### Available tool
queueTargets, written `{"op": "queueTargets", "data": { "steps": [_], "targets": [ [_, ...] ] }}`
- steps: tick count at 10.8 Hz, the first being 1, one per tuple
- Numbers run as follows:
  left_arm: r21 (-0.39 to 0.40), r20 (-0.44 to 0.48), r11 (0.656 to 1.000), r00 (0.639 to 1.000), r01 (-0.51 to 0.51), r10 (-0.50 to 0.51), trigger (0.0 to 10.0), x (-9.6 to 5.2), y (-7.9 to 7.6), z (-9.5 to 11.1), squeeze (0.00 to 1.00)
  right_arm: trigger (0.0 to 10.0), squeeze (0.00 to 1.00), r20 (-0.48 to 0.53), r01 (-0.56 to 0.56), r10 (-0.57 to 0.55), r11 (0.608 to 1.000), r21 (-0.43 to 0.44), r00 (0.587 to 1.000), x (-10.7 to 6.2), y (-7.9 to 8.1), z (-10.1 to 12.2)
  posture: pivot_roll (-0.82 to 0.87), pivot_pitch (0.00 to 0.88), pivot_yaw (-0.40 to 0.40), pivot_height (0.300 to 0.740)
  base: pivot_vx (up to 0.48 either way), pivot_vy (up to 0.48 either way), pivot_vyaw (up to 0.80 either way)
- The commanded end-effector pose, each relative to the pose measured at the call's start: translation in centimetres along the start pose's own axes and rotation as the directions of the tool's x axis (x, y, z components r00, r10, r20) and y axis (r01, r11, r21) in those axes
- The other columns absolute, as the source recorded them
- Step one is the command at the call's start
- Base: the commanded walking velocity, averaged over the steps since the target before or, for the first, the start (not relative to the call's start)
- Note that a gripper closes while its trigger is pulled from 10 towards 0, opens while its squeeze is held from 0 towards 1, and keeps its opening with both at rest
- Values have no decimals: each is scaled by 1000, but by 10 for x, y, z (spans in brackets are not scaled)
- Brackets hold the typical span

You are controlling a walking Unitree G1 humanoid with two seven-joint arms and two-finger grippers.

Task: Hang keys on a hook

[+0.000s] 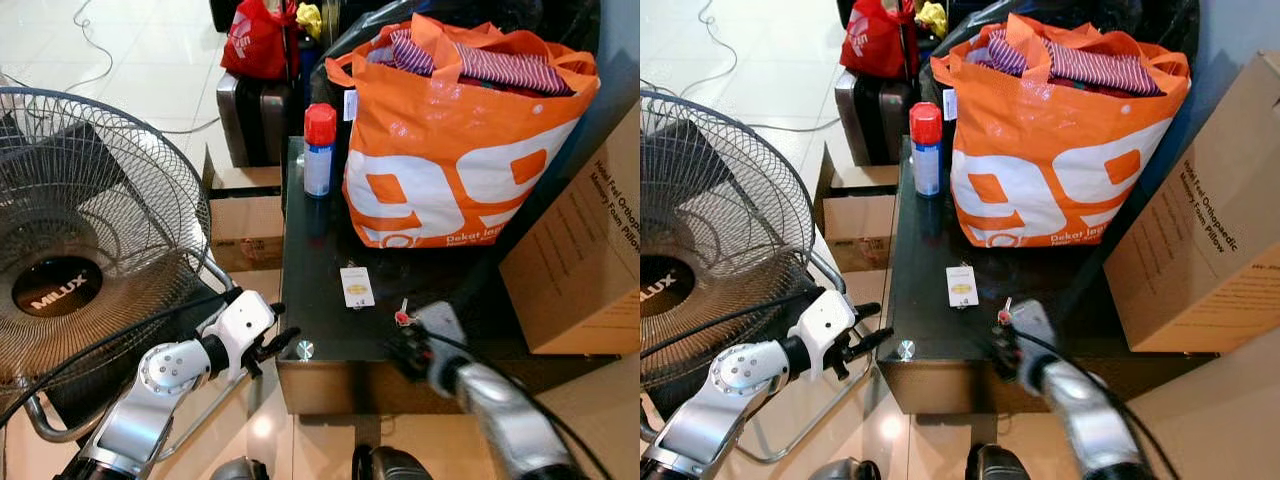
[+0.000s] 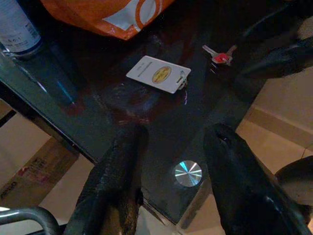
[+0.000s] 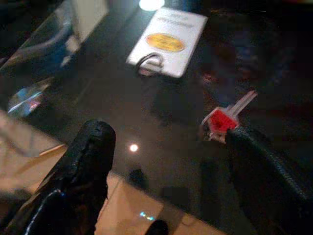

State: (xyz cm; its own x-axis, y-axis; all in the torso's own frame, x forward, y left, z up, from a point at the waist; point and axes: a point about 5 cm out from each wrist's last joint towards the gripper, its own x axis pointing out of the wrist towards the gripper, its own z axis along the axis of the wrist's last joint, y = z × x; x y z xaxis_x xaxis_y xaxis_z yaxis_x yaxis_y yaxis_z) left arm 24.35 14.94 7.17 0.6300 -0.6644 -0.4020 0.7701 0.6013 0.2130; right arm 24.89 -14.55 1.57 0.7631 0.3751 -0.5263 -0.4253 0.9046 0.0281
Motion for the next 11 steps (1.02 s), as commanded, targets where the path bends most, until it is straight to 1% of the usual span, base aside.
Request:
{"op": "queueTargets", "data": {
  "steps": [1,3,4,5,6,7,8,9,10,11],
  "targets": [
    [4,-10,1000,1000,13,-13,10000,1,-1,-2,0,10000,0,-37,52,-53,999,-8,998,4,-2,-3,-99,108,15,740,0,0,0],
    [7,-11,1000,1000,18,-18,10000,1,0,-1,0,10000,0,-78,144,-142,989,31,987,17,1,1,-90,108,12,740,0,0,0],
    [6,-12,1000,1000,17,-17,10000,0,0,-2,0,10000,0,-87,163,-159,986,39,983,20,2,1,-89,110,11,740,0,0,0],
    [5,-17,1000,1000,15,-15,10000,-1,1,-3,0,10000,0,-105,219,-217,976,7,971,22,-1,0,-87,114,7,740,0,0,0],
    [3,-18,1000,1000,12,-12,10000,-1,1,-4,0,3569,0,-116,243,-242,970,-2,963,23,-4,-1,-88,116,7,740,0,0,0],
    [1,-19,1000,1000,10,-10,10000,-1,1,-4,0,0,0,-124,260,-259,966,-5,958,23,-5,-2,-88,120,7,740,0,0,0],
    [1,-19,1000,1000,10,-10,10000,-1,1,-4,0,0,0,-129,271,-270,963,-9,954,24,-6,-4,-88,120,7,740,0,0,0],
    [1,-18,1000,1000,8,-8,10000,-1,1,-4,0,0,0,-139,304,-302,953,-4,943,24,-9,-7,-88,125,8,740,0,0,0],
    [1,-18,1000,1000,7,-7,10000,-1,2,-4,0,0,0,-129,314,-307,949,37,943,25,-9,-6,-87,128,9,740,0,0,0],
    [2,-18,1000,1000,7,-7,10000,-1,2,-4,0,0,0,-125,308,-300,950,56,946,25,-8,-5,-87,128,9,740,0,0,0]
  ]
}}
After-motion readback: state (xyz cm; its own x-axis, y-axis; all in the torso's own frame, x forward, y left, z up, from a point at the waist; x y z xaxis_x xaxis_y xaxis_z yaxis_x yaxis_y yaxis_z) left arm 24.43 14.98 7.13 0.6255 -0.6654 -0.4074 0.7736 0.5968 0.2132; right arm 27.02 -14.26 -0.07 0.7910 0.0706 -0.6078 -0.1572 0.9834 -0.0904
